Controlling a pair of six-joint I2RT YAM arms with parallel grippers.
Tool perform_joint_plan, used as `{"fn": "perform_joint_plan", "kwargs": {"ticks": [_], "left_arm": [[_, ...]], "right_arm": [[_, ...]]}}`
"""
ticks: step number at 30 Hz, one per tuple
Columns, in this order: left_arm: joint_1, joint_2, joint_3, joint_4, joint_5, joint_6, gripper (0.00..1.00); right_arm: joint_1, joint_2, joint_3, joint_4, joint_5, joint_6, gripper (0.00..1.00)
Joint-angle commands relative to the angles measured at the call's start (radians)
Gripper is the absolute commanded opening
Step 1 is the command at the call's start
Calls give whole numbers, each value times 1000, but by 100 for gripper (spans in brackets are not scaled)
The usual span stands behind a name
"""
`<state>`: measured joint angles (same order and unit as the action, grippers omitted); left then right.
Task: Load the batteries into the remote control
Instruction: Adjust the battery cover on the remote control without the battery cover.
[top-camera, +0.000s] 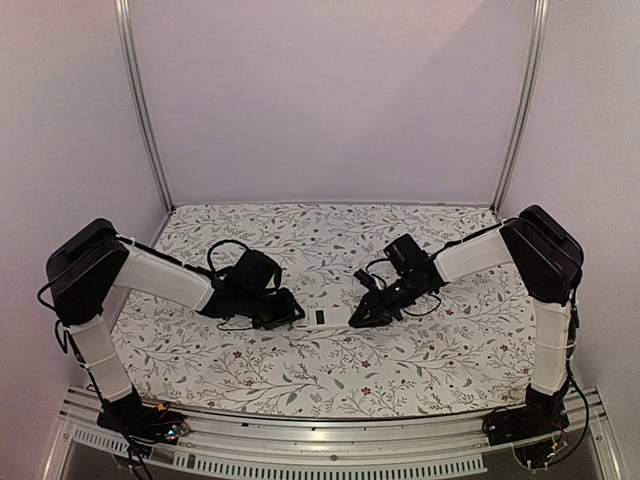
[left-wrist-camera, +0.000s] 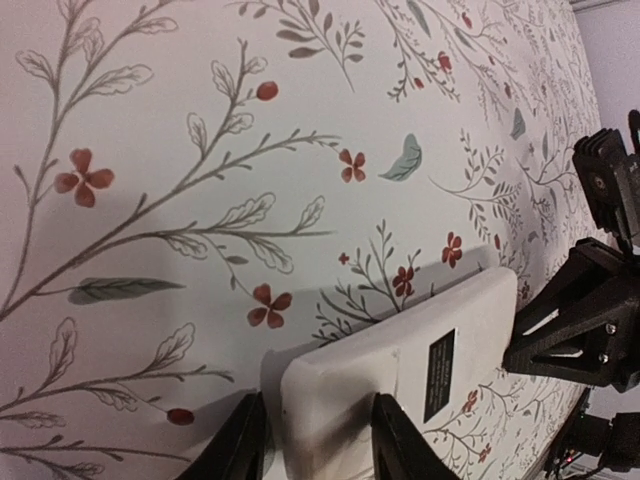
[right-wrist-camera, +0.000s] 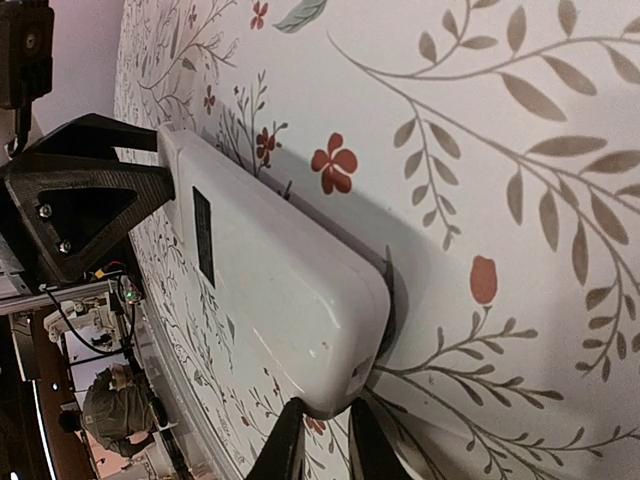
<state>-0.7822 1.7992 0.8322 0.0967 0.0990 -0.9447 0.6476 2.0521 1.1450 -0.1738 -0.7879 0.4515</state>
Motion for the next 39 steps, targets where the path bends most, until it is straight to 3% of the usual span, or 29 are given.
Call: {"fn": "perform_joint_plan", "kwargs": {"ticks": [1, 13, 17, 21, 39], "left_arm": [[16, 26, -37, -150, 3, 8, 40], [17, -43, 17, -252, -87, 106, 51], [25, -39, 35, -256, -81, 126, 48], [33, -32, 52, -245, -63, 149, 47], [35, 1, 112, -210, 14, 207, 38]], "right_arm": [[22, -1, -20, -4, -1, -7, 14], [22, -5, -18, -6, -8, -2, 19], [22, -6, -15, -8, -12, -2, 36], [15, -15, -9, -16, -6, -2, 44], [-31, 2, 23, -39, 39, -7, 39]]}}
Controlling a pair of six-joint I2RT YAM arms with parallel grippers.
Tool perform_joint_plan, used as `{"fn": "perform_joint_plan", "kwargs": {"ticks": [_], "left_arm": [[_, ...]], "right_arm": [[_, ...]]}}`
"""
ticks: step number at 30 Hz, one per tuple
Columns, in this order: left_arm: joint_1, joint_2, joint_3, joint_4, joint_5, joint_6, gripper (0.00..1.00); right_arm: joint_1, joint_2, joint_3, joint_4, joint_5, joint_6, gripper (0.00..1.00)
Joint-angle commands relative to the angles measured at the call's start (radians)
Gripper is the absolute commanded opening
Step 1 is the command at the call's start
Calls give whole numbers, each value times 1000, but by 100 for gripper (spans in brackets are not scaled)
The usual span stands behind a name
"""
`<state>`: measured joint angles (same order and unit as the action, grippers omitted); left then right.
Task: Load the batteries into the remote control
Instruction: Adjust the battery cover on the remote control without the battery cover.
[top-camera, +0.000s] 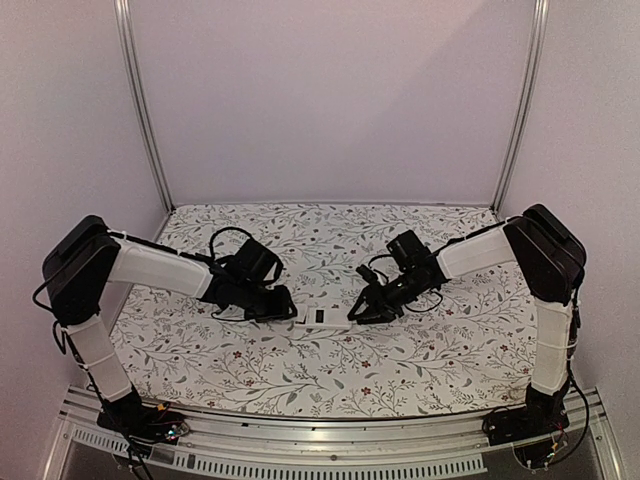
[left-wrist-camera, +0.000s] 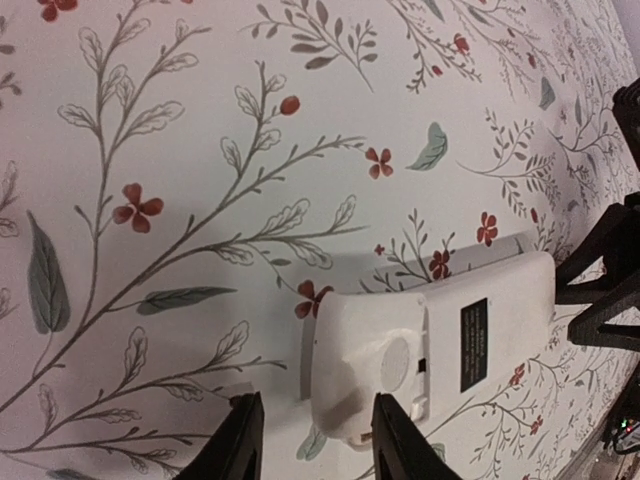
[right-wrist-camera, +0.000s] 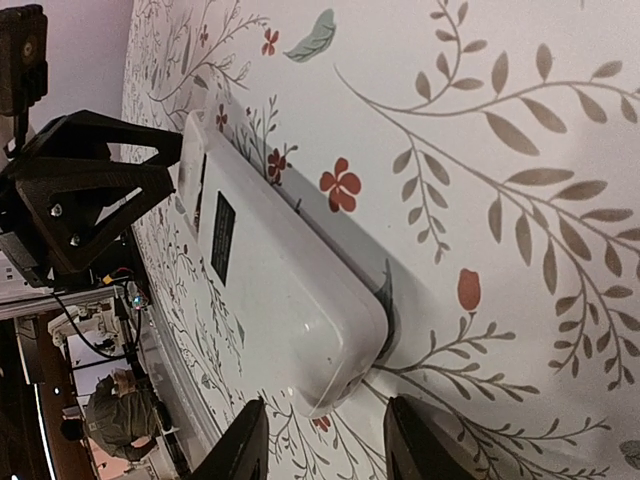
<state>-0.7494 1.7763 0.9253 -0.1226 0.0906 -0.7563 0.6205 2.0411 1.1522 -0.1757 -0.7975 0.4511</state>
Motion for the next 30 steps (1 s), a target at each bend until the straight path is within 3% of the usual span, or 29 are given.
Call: {"fn": "perform_joint_plan", "kwargs": {"ticks": [1, 30], "left_arm": [[2, 24, 21, 9, 23, 20, 37], [-16, 12, -7, 14, 93, -3, 21]], "right_arm": [[-4, 12, 17, -36, 49, -7, 39], [22, 32, 29, -39, 35, -9, 22]]}}
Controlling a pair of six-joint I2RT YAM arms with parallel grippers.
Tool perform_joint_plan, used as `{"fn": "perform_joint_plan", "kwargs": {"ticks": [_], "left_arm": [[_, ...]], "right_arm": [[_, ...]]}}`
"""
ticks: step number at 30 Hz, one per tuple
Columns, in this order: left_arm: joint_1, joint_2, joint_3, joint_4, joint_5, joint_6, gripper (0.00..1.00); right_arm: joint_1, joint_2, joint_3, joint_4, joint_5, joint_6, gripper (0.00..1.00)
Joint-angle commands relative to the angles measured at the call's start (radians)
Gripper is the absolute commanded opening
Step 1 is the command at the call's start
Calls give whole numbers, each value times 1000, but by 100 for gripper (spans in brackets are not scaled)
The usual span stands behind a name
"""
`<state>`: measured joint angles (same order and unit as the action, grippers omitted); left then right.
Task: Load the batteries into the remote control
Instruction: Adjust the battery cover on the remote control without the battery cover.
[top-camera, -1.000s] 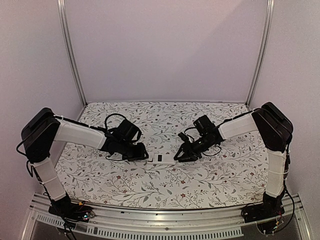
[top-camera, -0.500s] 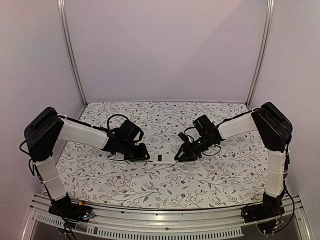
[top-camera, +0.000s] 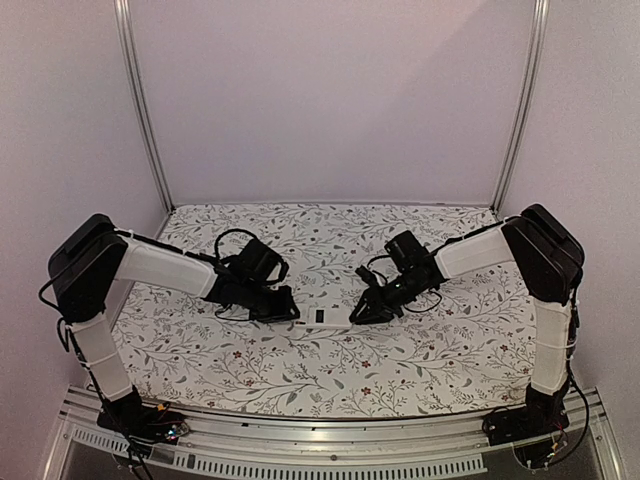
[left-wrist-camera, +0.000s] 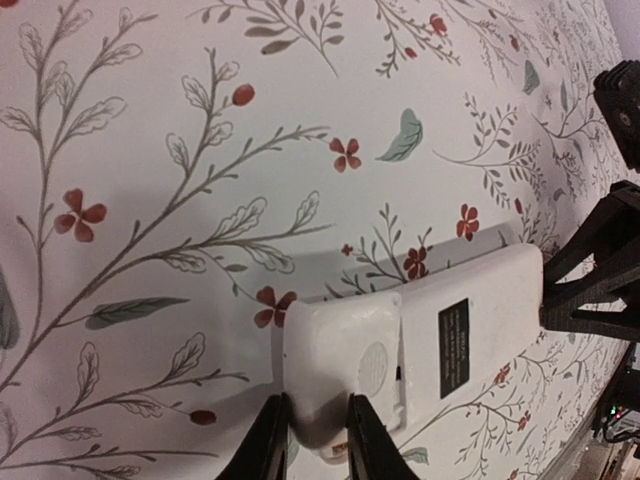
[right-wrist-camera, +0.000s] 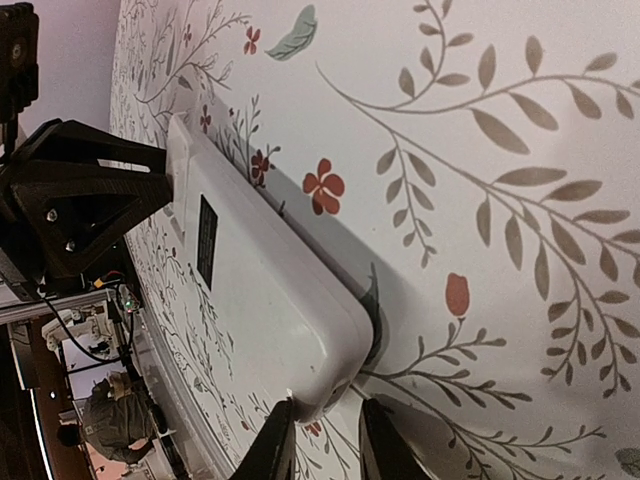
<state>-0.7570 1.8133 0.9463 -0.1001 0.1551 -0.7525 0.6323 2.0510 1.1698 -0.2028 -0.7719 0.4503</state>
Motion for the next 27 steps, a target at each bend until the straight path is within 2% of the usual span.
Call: {"fn": "perform_joint_plan", "kwargs": {"ticks": [1, 12, 14, 16, 19, 27], "left_arm": [[-8, -31, -30, -10, 33, -6, 21], [-8, -35, -17, -45, 59, 9, 21], [-8, -32, -14, -48, 58, 7, 25], [-3, -38, -17, -46, 54, 3, 28], [6, -55, -21, -56, 34, -1, 35], [19, -81, -20, -73, 22, 4, 35]], "right_arm": [[12, 21, 12, -12, 9, -8, 22], [31, -3, -9, -24, 1, -17, 22], [39, -1, -9, -30, -10, -23, 22], [38, -3, -13, -33, -21, -27, 25], [37, -23, -19, -57, -10, -41, 36], [2, -102, -9, -126, 55, -116, 44]]}}
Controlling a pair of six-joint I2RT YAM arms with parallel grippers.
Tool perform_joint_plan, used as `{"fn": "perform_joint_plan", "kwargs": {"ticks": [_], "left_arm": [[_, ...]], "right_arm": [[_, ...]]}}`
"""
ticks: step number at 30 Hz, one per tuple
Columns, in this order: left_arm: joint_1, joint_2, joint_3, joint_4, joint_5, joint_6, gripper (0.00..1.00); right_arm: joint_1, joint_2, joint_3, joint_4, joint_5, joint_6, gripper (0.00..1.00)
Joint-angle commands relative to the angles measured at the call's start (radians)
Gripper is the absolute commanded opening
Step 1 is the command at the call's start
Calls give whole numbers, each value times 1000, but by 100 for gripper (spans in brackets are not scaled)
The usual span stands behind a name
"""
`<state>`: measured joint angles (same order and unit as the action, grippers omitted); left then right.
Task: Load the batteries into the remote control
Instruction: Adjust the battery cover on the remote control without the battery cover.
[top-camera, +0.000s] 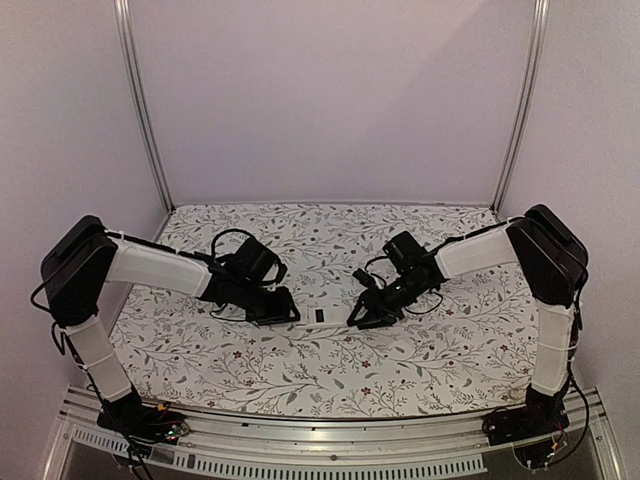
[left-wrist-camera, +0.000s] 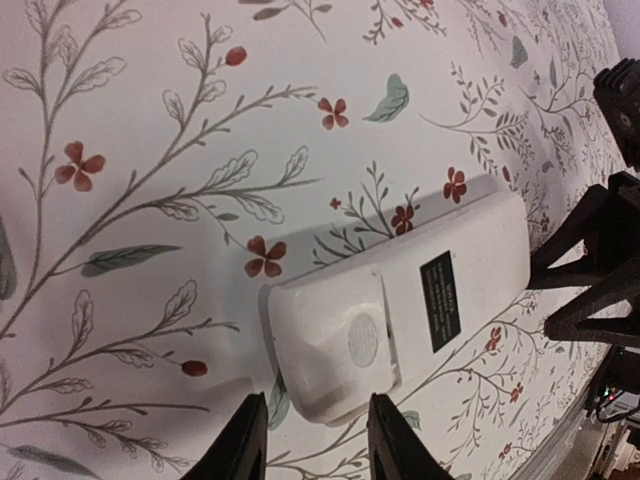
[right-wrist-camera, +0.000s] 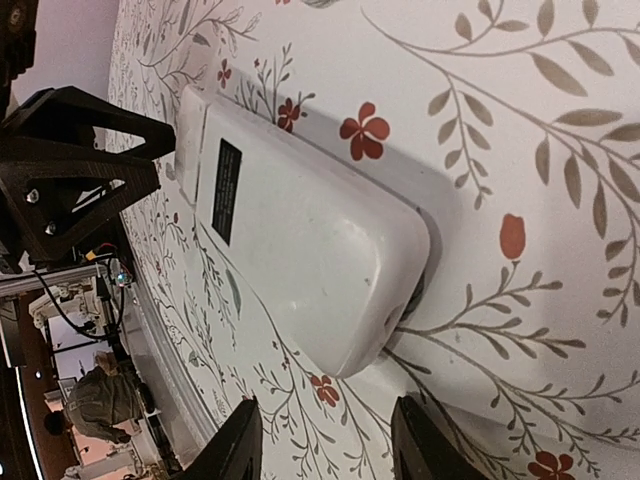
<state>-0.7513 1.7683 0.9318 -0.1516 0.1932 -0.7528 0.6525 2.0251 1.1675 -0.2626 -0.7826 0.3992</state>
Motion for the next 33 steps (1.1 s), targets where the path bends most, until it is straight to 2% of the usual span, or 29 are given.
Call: {"fn": "perform_joint_plan", "kwargs": {"ticks": [1, 6, 18, 27, 33], "left_arm": [[16, -40, -9, -18, -16, -1, 35], [21, -28, -3, -3, -24, -7, 33], [23, 59, 42, 20, -10, -4, 29], [18, 71, 38, 30, 14, -4, 22], [8, 74, 38, 30, 39, -24, 19]], "right_arm": [[-19, -85, 3, -98, 89, -84, 45], [-19, -80, 78, -174, 172, -158, 46], [-19, 33, 158, -176, 186, -125, 44], [-13, 72, 149, -108, 93, -75, 32], [14, 81, 131, -97, 71, -71, 27]]}}
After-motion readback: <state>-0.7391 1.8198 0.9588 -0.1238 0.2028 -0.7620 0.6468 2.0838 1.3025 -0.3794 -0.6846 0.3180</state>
